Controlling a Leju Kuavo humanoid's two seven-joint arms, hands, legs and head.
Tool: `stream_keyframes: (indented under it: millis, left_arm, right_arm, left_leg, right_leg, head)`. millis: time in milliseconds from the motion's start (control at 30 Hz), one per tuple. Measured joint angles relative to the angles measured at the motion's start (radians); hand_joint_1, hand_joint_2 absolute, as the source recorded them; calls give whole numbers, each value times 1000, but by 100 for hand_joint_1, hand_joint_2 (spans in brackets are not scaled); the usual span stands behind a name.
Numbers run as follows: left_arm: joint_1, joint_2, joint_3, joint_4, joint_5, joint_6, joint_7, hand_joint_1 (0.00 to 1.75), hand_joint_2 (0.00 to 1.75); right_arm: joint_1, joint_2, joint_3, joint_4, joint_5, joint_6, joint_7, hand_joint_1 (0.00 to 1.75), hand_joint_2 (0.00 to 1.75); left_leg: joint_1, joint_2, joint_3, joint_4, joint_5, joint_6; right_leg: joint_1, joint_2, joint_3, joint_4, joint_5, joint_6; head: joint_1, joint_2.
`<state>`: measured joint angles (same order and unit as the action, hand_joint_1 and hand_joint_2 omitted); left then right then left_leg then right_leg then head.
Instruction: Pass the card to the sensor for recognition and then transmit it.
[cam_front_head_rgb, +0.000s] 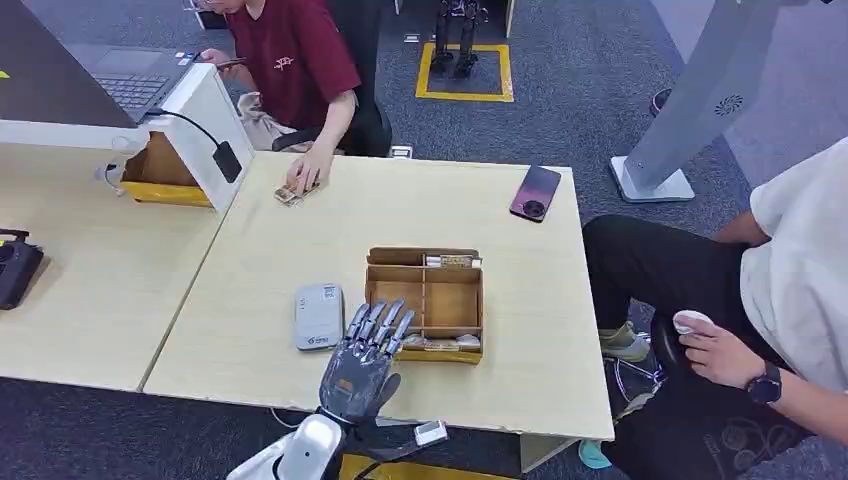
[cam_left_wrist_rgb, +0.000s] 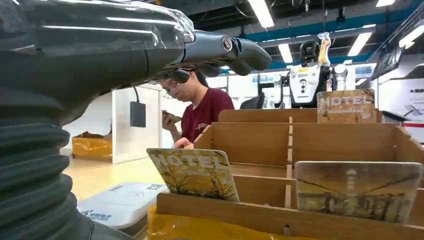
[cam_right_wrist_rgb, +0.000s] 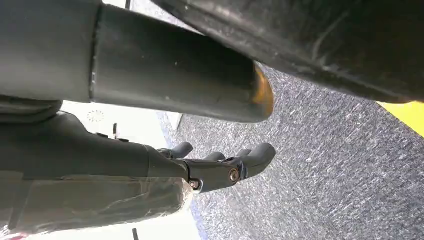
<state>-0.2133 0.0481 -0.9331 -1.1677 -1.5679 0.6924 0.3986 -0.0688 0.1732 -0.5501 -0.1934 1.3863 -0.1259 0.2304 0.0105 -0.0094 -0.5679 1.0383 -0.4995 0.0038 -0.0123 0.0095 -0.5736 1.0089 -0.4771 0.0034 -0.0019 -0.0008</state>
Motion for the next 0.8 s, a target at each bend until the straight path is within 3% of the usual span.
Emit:
stream_keyframes:
  millis: [500, 533, 567, 600, 633, 800]
  left_arm:
    - [0, -7, 27, 16, 0, 0, 4, 0, 175]
    - [0, -8, 31, 16, 0, 0, 1, 9, 175]
    - [1, -8, 34, 16, 0, 0, -9, 159, 175]
    - [2, -9, 41, 18, 0, 0, -22, 159, 175]
    - [3, -10, 48, 19, 0, 0, -41, 175, 175]
    - [34, -35, 124, 32, 0, 0, -145, 175, 175]
  right_arm:
    - [0, 0, -3, 0, 9, 2, 2, 0, 0]
    - [0, 0, -3, 0, 11, 1, 2, 0, 0]
    - [0, 0, -3, 0, 14, 1, 2, 0, 0]
    - [0, 0, -4, 0, 16, 0, 2, 0, 0]
    - [0, 0, -5, 0, 17, 0, 2, 0, 0]
    - [0, 1, -8, 0, 17, 0, 0, 0, 0]
  left_leg:
    - [0, 0, 0, 0, 0, 0]
    - [0, 0, 0, 0, 0, 0]
    - [0, 0, 0, 0, 0, 0]
    - [0, 0, 0, 0, 0, 0]
    - [0, 0, 0, 0, 0, 0]
    - [0, 0, 0, 0, 0, 0]
  right_leg:
    - [0, 0, 0, 0, 0, 0]
    - [0, 0, 0, 0, 0, 0]
    - [0, 0, 0, 0, 0, 0]
    - [0, 0, 0, 0, 0, 0]
    - [0, 0, 0, 0, 0, 0]
    - [0, 0, 0, 0, 0, 0]
  head:
    - [0, 0]
    - [0, 0]
    - [0, 0]
    - [0, 0]
    - [0, 0]
    - [0, 0]
